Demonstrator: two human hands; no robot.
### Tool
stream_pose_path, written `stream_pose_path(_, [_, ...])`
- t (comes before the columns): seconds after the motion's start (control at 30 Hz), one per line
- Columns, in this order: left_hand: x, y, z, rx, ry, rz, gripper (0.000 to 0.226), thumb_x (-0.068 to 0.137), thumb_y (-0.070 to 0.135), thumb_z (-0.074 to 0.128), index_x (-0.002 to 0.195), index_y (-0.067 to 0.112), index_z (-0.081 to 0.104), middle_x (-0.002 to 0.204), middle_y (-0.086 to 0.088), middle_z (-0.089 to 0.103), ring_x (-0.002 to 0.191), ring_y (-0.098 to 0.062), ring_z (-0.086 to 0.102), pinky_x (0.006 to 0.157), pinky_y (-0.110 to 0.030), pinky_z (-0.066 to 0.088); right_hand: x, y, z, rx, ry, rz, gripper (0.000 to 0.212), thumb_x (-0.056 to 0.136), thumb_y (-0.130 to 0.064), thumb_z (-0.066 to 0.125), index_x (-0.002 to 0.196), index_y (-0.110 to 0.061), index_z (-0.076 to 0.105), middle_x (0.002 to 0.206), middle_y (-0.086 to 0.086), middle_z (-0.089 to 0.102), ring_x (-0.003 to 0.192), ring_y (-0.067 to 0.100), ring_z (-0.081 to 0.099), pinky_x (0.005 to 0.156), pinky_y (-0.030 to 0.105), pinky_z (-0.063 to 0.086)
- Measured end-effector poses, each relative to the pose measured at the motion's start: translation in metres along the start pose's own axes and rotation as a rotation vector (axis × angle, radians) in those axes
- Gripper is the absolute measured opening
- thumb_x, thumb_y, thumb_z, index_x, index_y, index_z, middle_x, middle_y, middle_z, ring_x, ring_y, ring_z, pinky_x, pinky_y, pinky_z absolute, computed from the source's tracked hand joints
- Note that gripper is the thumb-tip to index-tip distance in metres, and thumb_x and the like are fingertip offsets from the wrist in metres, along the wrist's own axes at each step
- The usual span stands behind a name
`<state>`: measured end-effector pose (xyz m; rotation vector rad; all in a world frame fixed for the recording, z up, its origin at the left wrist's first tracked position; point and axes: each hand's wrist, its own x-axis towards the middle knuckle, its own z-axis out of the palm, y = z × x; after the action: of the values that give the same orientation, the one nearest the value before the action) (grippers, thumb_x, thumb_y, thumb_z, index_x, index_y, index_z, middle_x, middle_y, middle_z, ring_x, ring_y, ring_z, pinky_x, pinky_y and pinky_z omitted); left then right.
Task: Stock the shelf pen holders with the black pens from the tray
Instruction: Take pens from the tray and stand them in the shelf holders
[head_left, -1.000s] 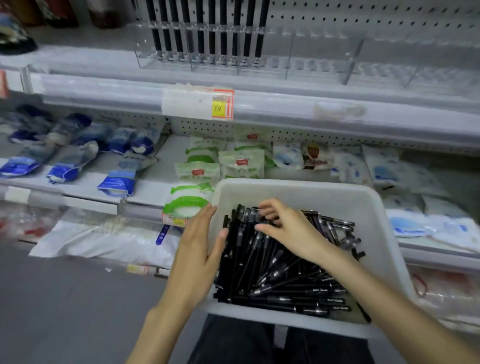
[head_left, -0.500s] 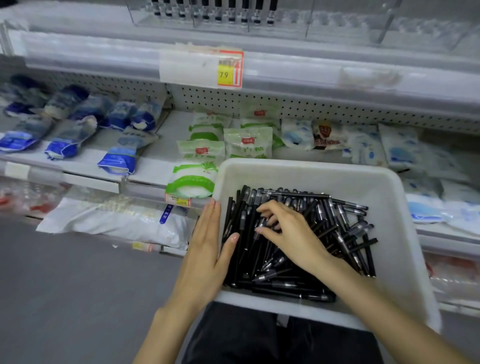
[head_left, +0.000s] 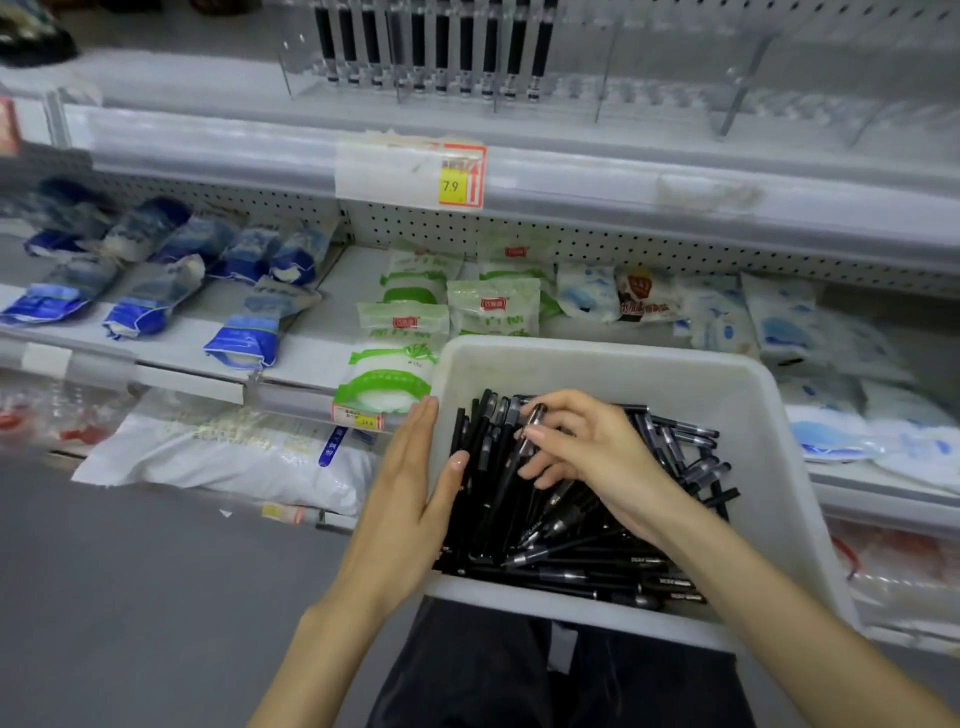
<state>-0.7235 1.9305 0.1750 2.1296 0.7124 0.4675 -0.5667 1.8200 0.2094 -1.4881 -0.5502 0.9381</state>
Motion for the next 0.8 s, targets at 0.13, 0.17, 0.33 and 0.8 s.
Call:
stream_pose_path(0.13, [0.011,0.034,-0.023,-0.015,0.147,0.138,0.057,0.098,0.052,0.035,0.150,0.031,0.025,0.153,0.020,0.026,0.137,0.010,0.021,0.114,-0.018,0.020,-0.019,-0.055,-0.006,0.164,-0.087,-0.093,0.016,0.088,-0.002,0.055,0.104,-0.004,0.056,0.093,0.011,0.061,0.066,0.022,0.068,0.060,0.023,0.056])
stream_pose_path(0.17, [0.015,0.044,-0.030,-0.020,0.188,0.199,0.057,0.098,0.053,0.036,0.149,0.030,0.028,0.152,0.020,0.029,0.136,0.014,0.020,0.111,-0.012,0.019,-0.023,-0.070,-0.008,0.192,-0.106,-0.129,0.018,0.085,-0.004,0.056,0.103,-0.004,0.056,0.093,0.012,0.062,0.069,0.024,0.069,0.062,0.024,0.056])
stream_pose_path(0.33, [0.048,0.103,-0.077,-0.039,0.387,0.426,0.055,0.094,0.046,0.037,0.144,0.026,0.039,0.140,0.008,0.050,0.124,-0.002,0.046,0.099,-0.014,0.034,-0.039,-0.146,-0.012,0.230,-0.155,-0.339,0.013,0.077,-0.006,0.058,0.090,-0.005,0.057,0.079,0.010,0.064,0.064,0.020,0.069,0.057,0.019,0.054])
stream_pose_path(0.8, [0.155,0.159,-0.101,0.375,0.284,0.580,0.068,0.088,0.062,0.012,0.149,0.031,0.015,0.153,0.017,0.012,0.137,0.012,-0.001,0.108,-0.005,-0.011,0.012,-0.326,-0.038,-0.467,0.311,-0.899,0.019,0.086,-0.010,0.067,0.103,-0.017,0.065,0.095,0.005,0.072,0.083,0.010,0.069,0.069,0.019,0.054])
